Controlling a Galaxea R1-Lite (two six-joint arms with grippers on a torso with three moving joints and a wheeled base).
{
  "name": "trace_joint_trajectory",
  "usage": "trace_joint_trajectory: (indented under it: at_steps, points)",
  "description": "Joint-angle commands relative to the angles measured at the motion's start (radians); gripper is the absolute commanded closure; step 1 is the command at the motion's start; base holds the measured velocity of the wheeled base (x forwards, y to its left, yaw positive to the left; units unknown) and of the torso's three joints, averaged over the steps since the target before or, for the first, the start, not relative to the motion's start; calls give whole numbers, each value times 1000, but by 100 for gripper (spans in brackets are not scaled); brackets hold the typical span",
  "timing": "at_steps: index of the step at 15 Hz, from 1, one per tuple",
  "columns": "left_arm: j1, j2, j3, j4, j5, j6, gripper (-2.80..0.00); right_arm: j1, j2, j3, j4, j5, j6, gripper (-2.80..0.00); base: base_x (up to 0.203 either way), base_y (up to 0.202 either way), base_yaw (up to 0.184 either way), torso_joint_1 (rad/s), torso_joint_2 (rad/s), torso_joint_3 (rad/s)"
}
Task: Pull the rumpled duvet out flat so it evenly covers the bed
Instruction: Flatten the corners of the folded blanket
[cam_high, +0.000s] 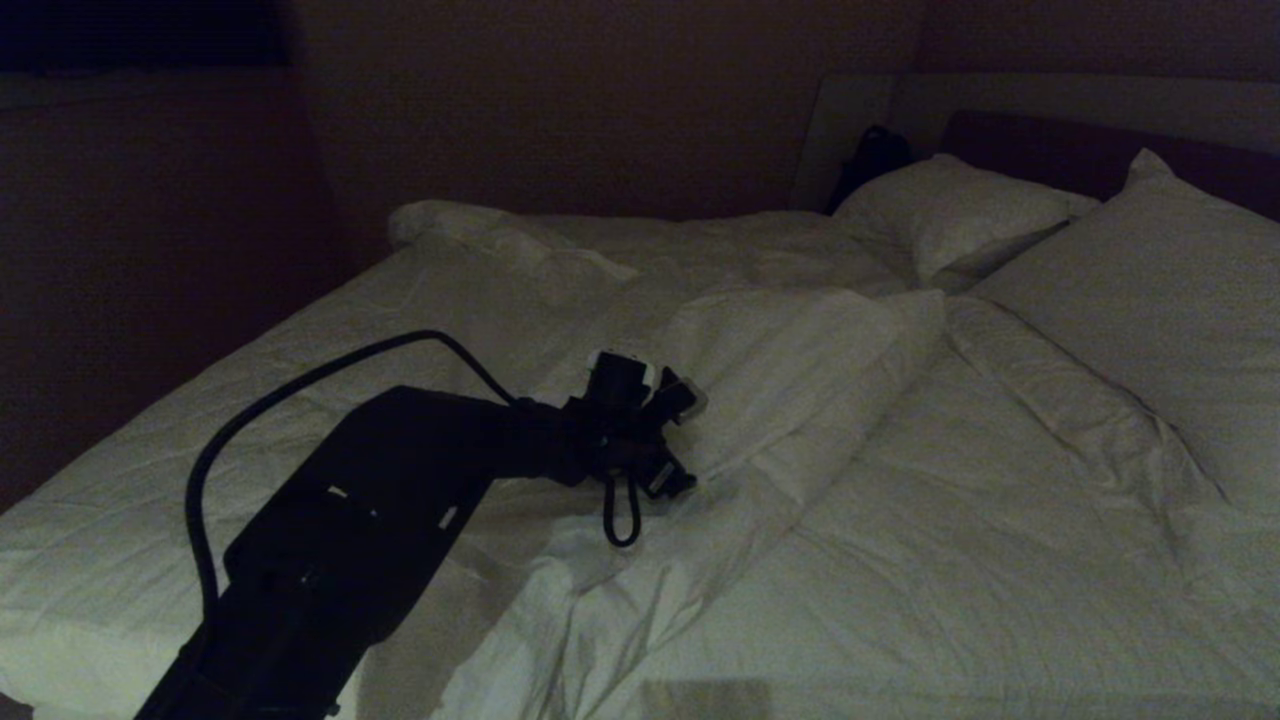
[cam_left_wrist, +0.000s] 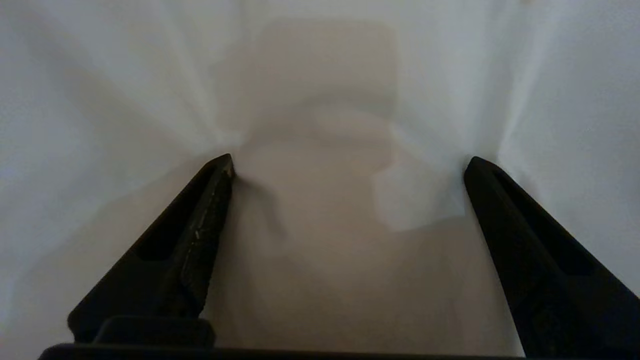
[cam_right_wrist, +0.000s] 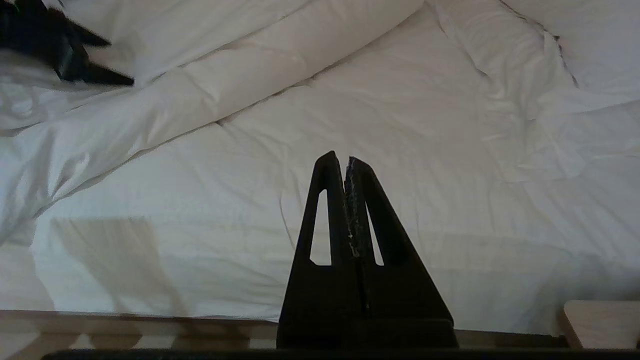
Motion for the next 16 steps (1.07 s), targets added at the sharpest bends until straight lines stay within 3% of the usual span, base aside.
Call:
trace_joint_trajectory:
  at_steps: [1,10,11,16]
  points:
    - [0,46,-2,-13,24,5,-280,2,1,0,0,0,-1,0,0,0,0,0,0,0]
    - [6,63,0,-16,59,0,-280,2,0,0,0,0,-1,0,0,0,0,0,0,0]
    - [6,63,0,-16,59,0,0,2,0,0,0,0,-1,0,0,0,0,0,0,0]
    - [6,35,1,-18,59,-12,0,2,0,0,0,0,-1,0,0,0,0,0,0,0]
